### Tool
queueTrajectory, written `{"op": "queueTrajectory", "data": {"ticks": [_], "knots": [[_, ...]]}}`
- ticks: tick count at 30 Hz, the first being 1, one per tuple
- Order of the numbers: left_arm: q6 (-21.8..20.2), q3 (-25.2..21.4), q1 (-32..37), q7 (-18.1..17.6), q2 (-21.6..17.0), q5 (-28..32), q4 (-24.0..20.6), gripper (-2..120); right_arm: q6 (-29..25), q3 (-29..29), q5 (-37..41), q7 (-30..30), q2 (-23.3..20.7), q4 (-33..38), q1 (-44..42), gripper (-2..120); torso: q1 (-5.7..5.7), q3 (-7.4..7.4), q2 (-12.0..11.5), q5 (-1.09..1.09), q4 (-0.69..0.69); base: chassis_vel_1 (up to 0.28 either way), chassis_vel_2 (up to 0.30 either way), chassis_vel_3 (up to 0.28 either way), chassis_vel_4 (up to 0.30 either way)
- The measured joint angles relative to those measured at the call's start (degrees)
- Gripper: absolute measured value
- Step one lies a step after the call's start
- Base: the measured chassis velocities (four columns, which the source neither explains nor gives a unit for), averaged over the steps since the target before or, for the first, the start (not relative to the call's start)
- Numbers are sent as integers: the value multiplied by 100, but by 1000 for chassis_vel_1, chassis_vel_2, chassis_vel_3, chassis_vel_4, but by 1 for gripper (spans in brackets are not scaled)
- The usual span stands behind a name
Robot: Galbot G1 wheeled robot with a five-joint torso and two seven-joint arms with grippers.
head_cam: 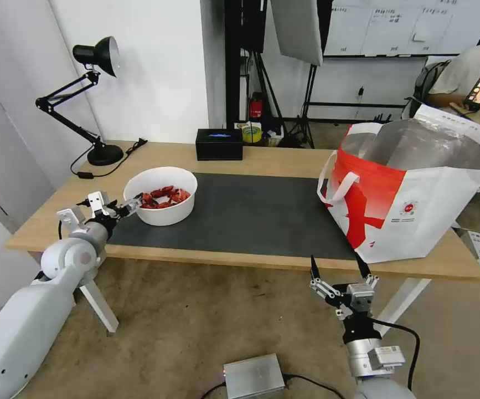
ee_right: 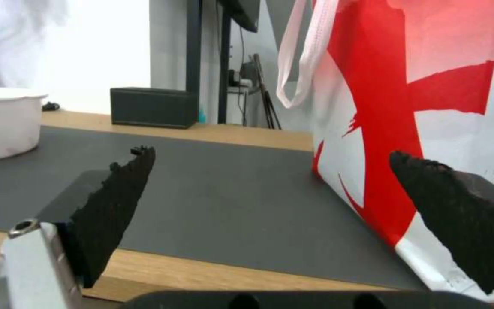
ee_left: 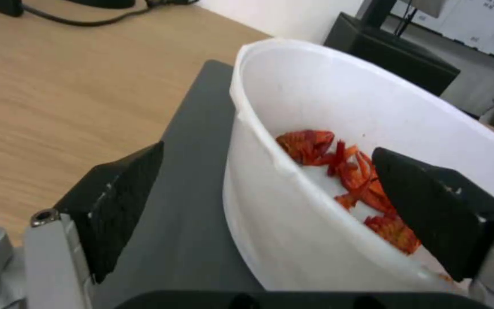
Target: Pick up the trash from the table and place it into the takeout bag.
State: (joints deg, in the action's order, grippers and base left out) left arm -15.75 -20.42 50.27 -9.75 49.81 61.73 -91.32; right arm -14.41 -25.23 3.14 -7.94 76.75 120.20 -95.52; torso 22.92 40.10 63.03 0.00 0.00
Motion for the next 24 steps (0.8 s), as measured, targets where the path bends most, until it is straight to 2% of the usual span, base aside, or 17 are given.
{"op": "queueTrajectory", "data": {"ticks": [2,4,18,24], "knots": [[-4,-3,7,9,0,1,3,93,0,0,0,0,0,0,0,100,0,0,0,0,0,0,0,0,0],[-13,-14,15,25,0,3,9,84,0,0,0,0,0,0,0,100,0,0,0,0,0,0,0,0,0],[-52,-2,2,73,18,14,50,77,0,0,0,0,0,0,0,100,0,0,0,1,0,0,0,0,0],[-84,24,-17,73,18,18,71,65,0,0,0,0,0,0,0,100,0,0,0,0,0,0,0,0,0]]}}
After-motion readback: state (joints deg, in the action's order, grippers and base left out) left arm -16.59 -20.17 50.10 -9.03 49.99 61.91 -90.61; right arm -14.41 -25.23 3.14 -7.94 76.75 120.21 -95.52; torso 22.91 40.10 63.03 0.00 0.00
